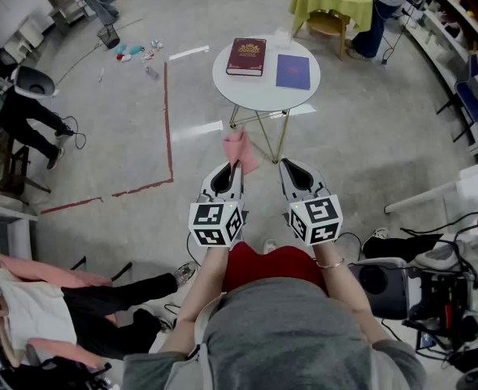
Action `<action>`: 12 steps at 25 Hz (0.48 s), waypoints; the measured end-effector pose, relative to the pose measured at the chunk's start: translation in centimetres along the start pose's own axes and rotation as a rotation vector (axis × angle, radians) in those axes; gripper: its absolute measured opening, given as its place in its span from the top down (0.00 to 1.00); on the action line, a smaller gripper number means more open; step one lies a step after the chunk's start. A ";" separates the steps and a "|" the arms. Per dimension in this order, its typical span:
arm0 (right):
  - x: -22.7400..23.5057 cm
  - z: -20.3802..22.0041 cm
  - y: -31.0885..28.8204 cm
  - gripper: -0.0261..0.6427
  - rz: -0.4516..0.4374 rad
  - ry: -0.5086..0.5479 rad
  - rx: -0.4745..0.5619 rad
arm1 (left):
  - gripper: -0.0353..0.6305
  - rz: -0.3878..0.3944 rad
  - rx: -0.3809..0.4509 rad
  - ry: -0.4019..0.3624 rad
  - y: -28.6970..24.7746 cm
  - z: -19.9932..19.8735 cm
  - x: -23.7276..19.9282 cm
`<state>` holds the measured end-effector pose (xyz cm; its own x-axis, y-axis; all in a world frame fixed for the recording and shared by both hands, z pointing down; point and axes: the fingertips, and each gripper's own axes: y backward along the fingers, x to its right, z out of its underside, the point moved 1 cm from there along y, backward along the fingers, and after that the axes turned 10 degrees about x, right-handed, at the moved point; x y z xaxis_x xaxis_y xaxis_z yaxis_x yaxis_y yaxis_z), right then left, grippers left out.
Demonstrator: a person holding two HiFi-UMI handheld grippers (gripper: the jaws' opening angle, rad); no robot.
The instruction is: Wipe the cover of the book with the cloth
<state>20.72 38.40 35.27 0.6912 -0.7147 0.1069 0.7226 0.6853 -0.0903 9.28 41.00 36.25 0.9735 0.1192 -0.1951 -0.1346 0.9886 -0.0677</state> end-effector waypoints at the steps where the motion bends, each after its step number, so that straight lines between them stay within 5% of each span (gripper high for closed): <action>1: 0.3 -0.2 -0.1 0.92 -0.001 0.008 0.002 | 0.90 0.003 0.005 0.000 -0.3 -0.1 0.3; 12: 2.0 -0.1 -1.3 0.92 0.008 0.019 0.014 | 0.90 0.010 0.004 -0.026 -2.3 0.2 0.8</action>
<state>21.19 36.04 35.46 0.6970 -0.7117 0.0877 0.7171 0.6927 -0.0768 10.41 38.80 36.48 0.9766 0.1313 -0.1705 -0.1435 0.9877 -0.0615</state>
